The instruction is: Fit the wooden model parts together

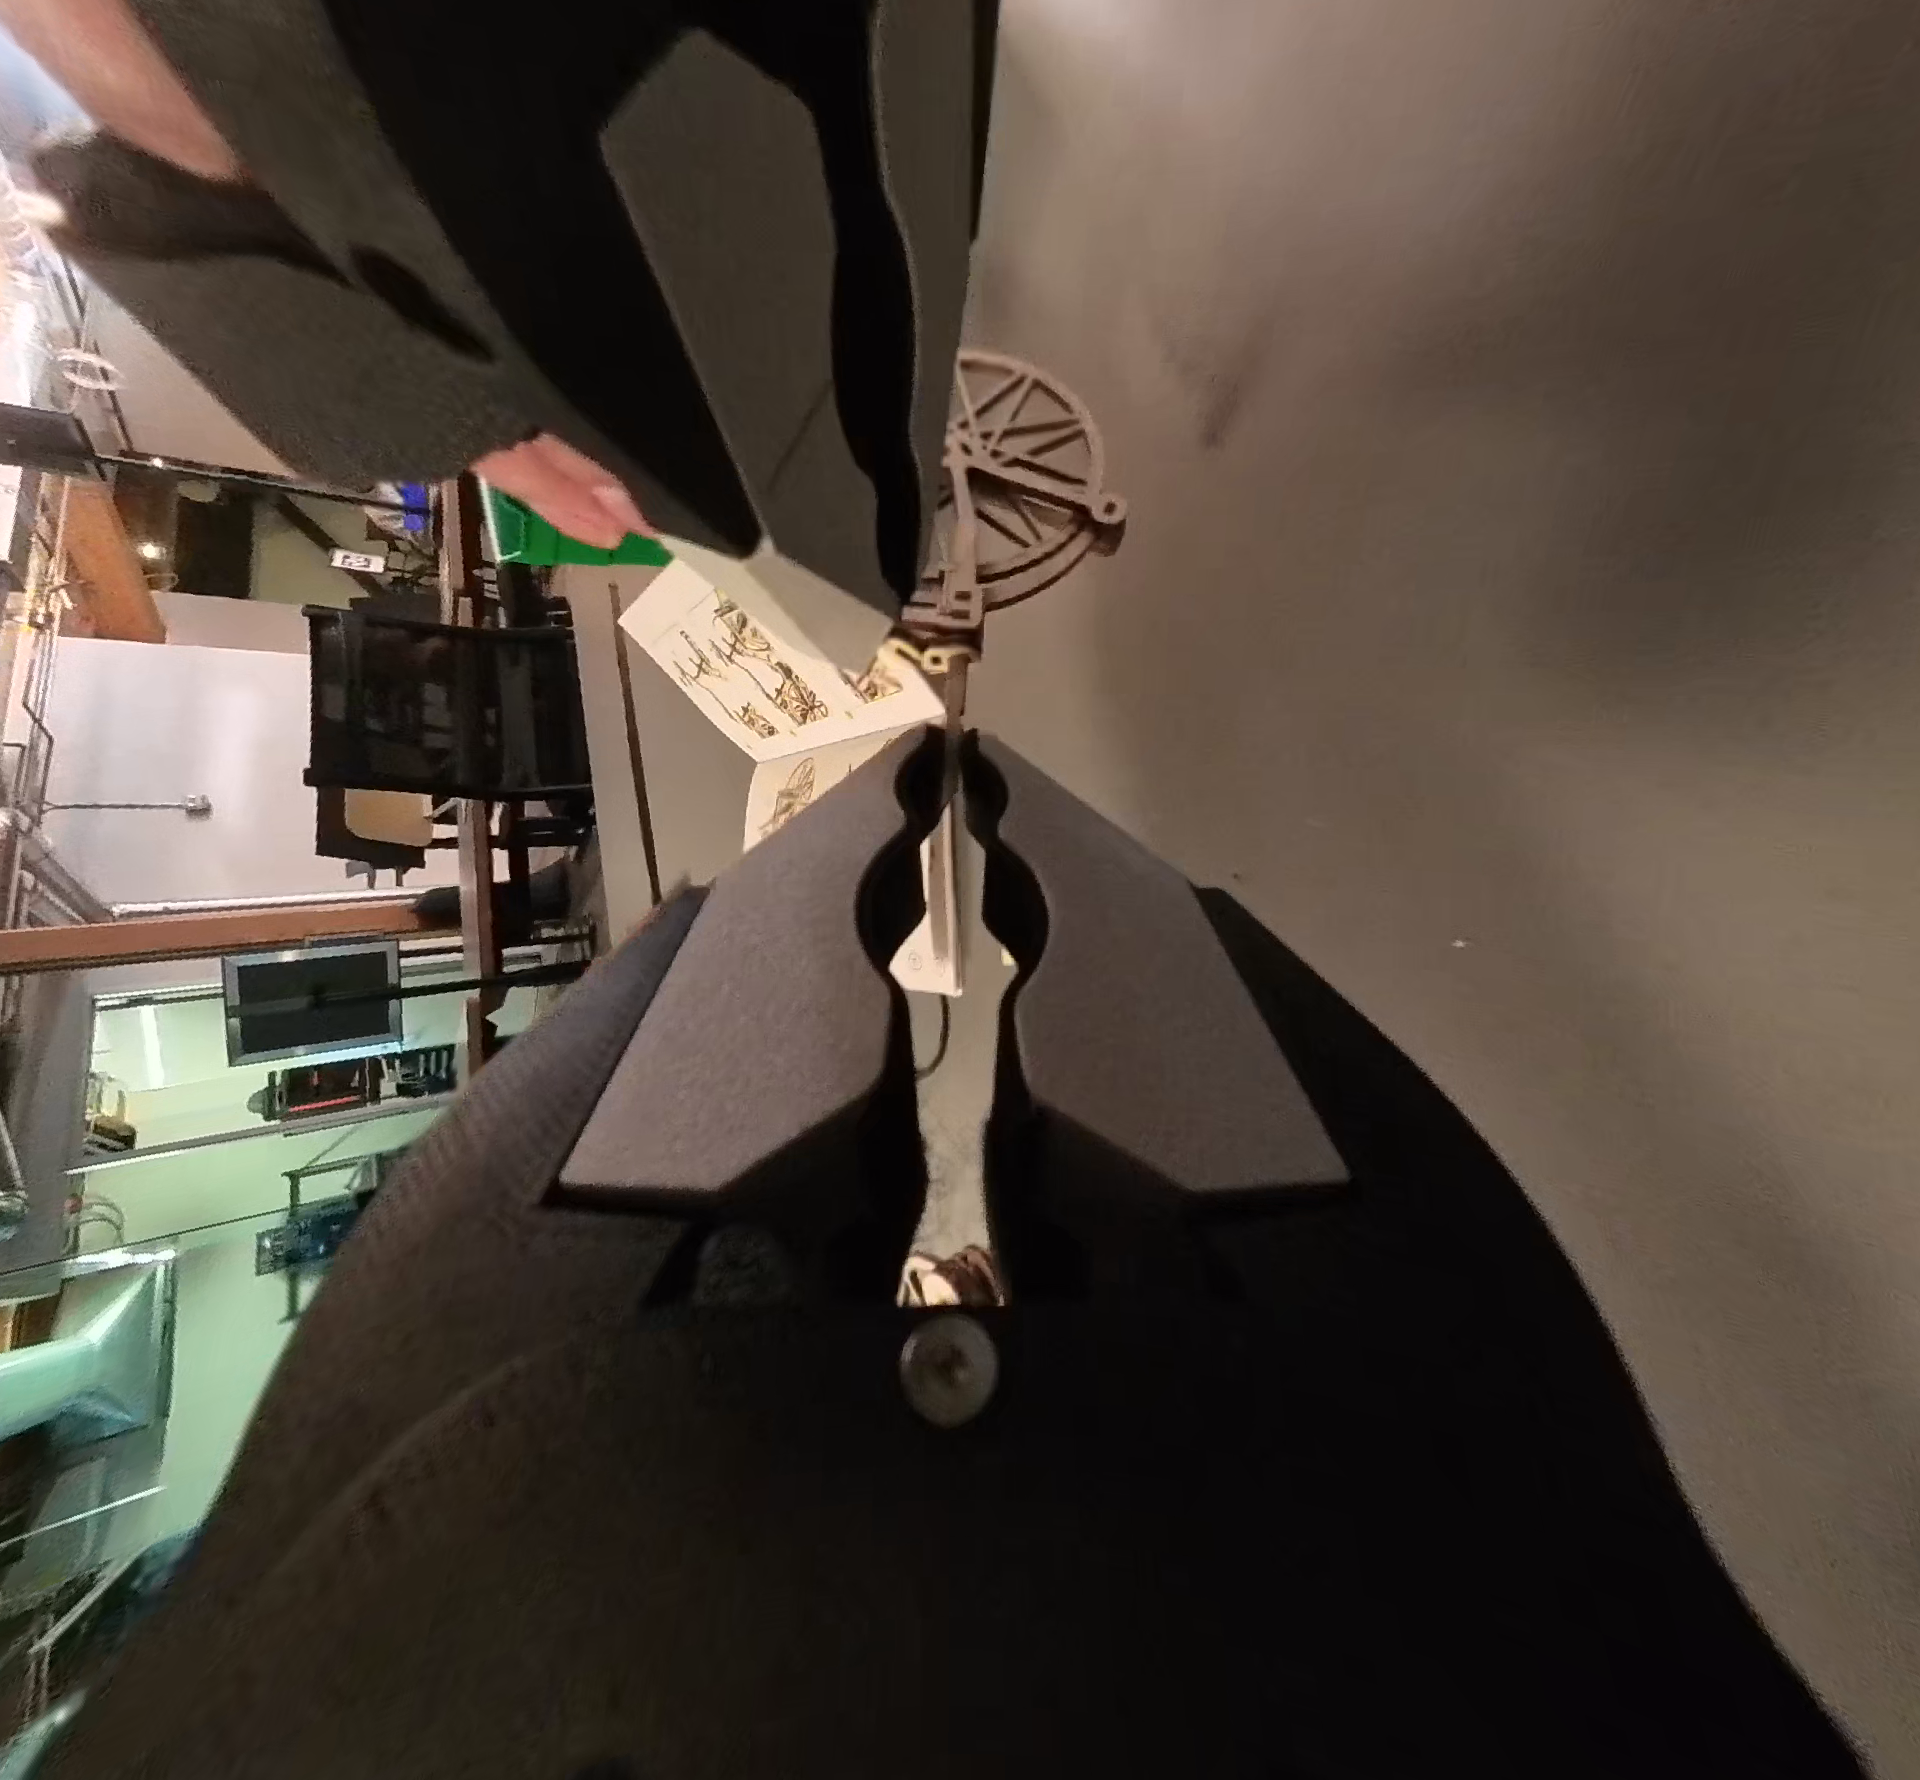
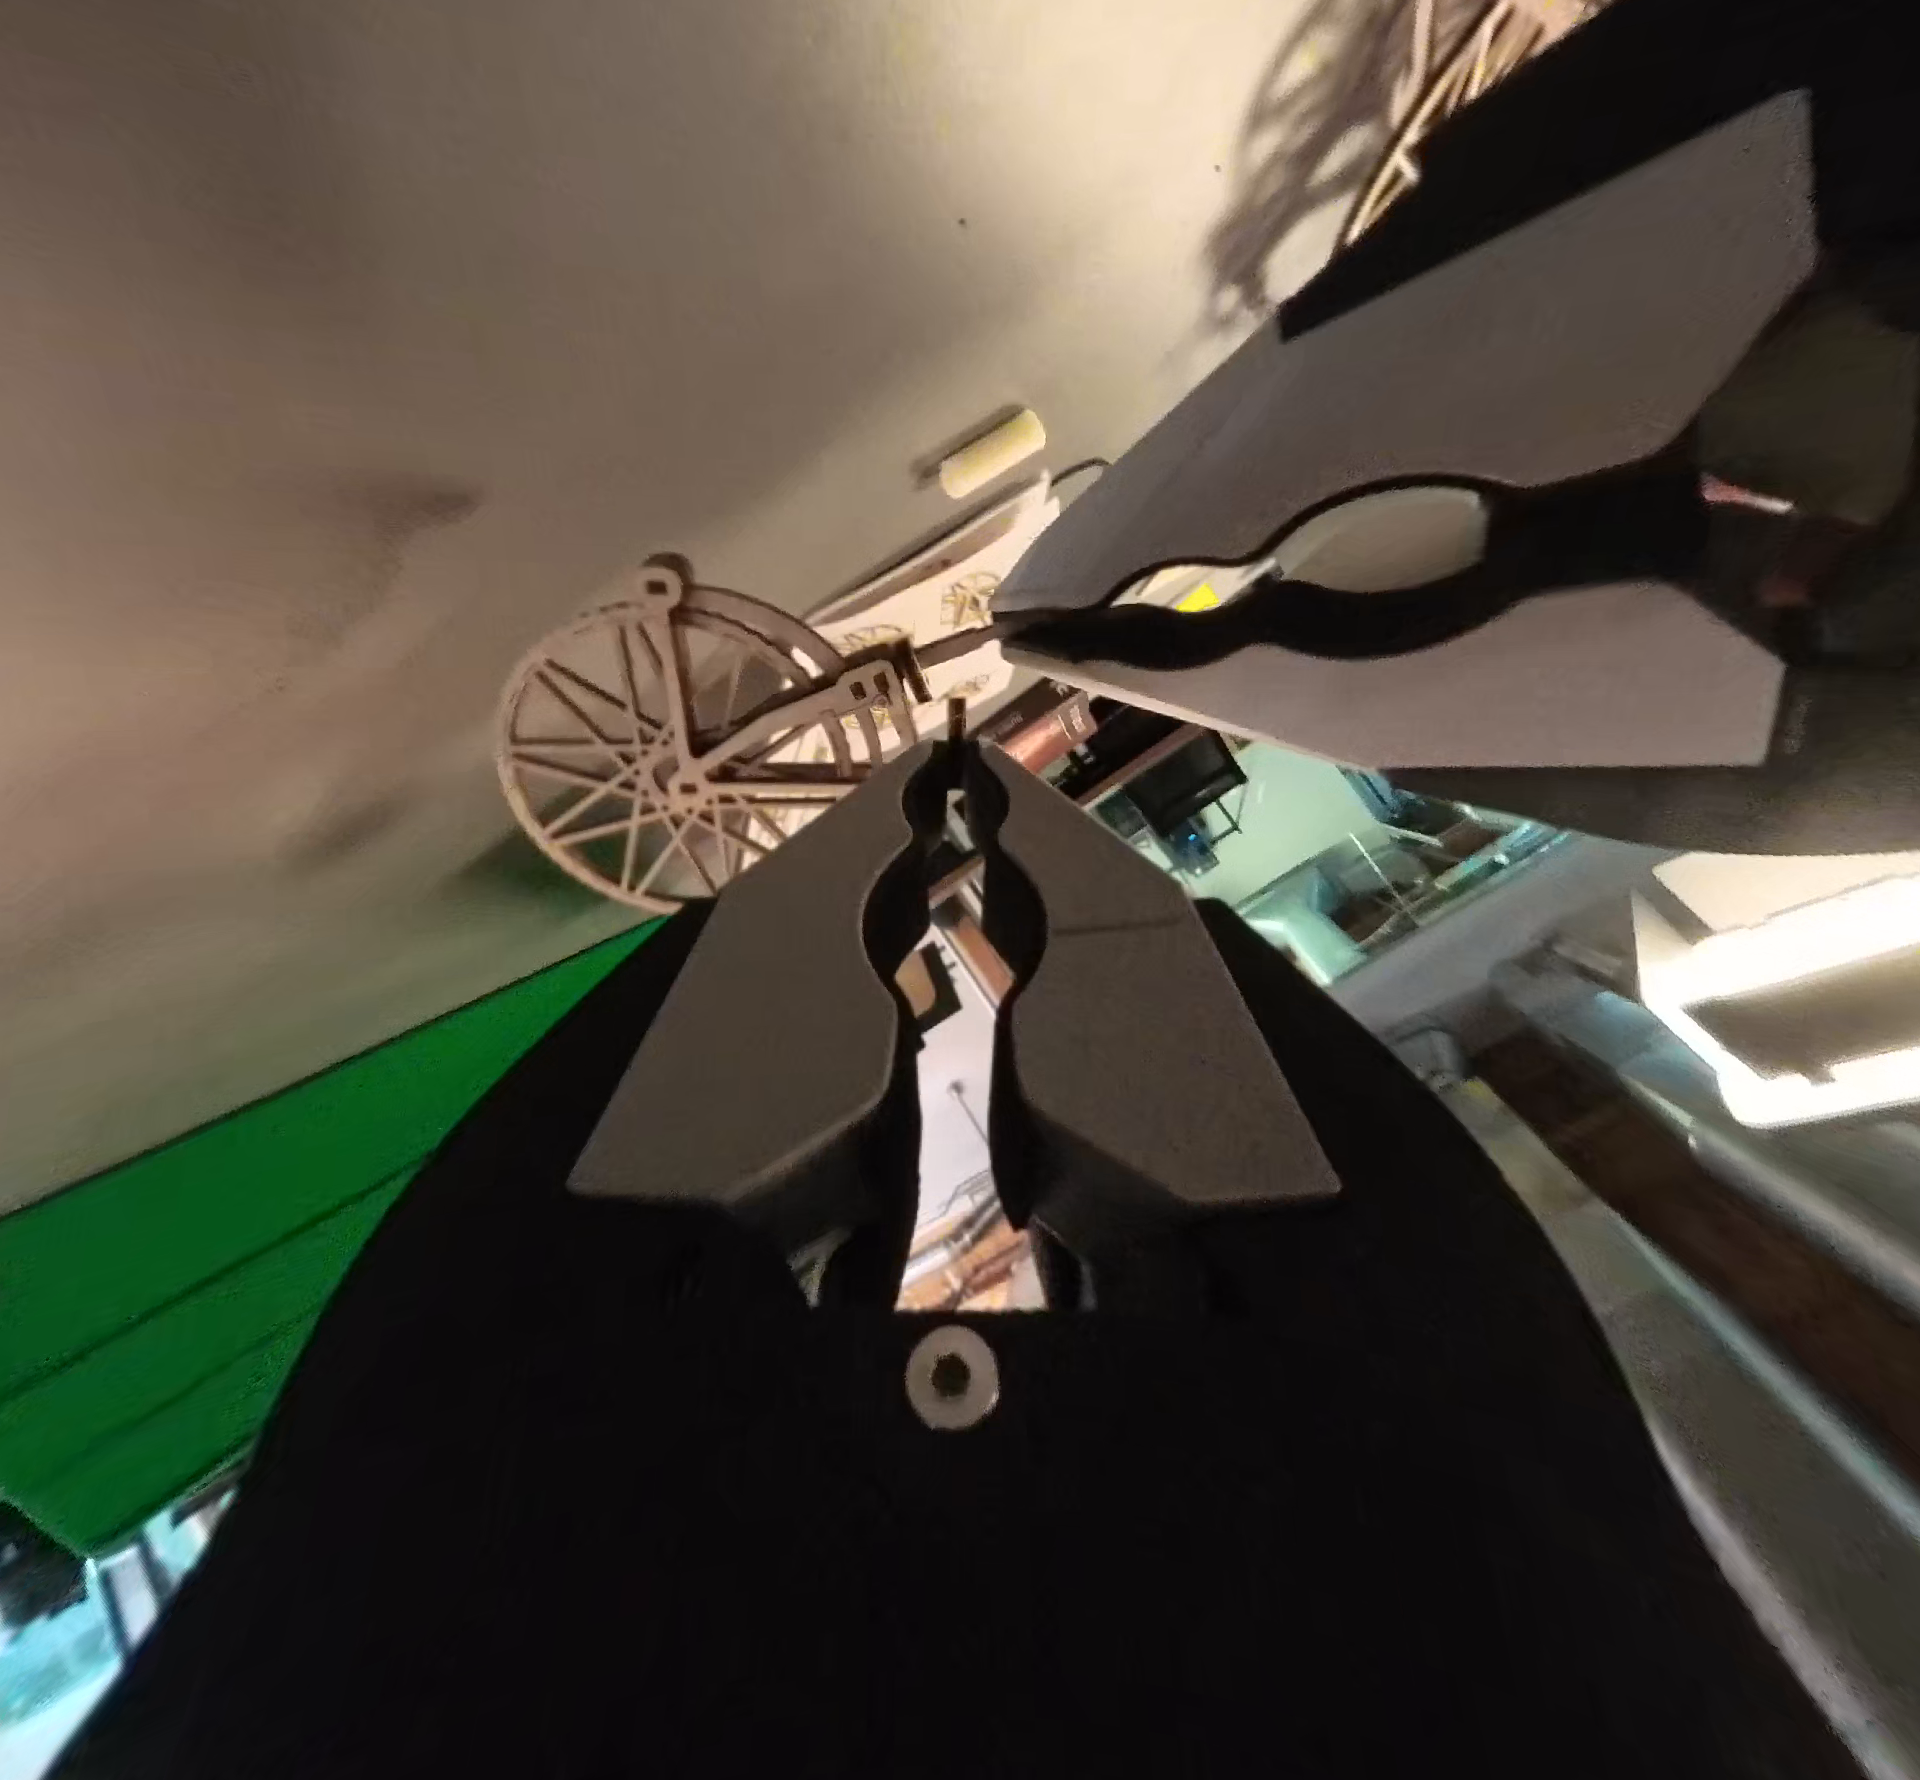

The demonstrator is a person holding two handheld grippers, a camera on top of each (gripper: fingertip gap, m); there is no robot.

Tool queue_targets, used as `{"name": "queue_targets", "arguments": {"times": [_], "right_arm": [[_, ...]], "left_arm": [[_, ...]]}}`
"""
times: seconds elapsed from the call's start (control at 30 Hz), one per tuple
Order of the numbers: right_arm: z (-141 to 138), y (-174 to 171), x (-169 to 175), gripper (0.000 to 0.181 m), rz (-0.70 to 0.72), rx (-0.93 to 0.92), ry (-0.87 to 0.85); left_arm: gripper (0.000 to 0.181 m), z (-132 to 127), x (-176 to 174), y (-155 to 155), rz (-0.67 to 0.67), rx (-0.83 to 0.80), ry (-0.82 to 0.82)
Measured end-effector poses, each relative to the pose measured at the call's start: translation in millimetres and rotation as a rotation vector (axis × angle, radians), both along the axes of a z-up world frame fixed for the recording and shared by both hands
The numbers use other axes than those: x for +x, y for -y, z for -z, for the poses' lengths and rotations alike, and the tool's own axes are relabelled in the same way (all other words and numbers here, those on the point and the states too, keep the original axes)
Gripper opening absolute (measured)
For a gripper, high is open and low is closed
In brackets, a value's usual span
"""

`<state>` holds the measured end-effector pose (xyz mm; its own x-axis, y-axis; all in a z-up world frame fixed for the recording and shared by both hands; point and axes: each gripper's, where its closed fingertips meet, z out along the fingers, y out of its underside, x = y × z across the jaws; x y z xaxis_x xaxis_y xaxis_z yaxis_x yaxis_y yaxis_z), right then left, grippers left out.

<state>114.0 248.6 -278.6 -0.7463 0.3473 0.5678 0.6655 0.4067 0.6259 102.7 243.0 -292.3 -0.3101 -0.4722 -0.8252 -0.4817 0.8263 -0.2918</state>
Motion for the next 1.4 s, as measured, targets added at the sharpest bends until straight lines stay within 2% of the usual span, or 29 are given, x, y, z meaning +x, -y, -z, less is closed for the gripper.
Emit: {"name": "queue_targets", "arguments": {"times": [0.13,0.27,0.37,0.5,0.67,0.97,1.4], "right_arm": [[6,7,-4,0.000,-0.019,-0.052,0.038],[1,2,-6,0.000,-0.050,0.006,0.072],[-2,0,-7,0.000,-0.114,0.054,0.130],[2,7,-1,0.000,-0.154,0.011,0.161],[3,10,-4,0.000,-0.171,0.015,0.164],[11,10,-5,0.000,-0.246,0.013,0.273],[18,11,-4,0.000,-0.279,-0.014,0.254]], "left_arm": [[0.003,-2,-1,5,0.026,0.025,0.010],[0.003,-6,-2,6,0.050,0.115,0.029],[0.003,-4,-2,10,0.064,0.128,0.021],[0.002,-1,-1,12,0.070,0.132,0.012],[0.003,-1,0,13,0.080,0.169,0.021],[0.003,2,0,17,0.108,0.230,0.032],[0.003,7,2,17,0.171,0.284,0.071]]}}
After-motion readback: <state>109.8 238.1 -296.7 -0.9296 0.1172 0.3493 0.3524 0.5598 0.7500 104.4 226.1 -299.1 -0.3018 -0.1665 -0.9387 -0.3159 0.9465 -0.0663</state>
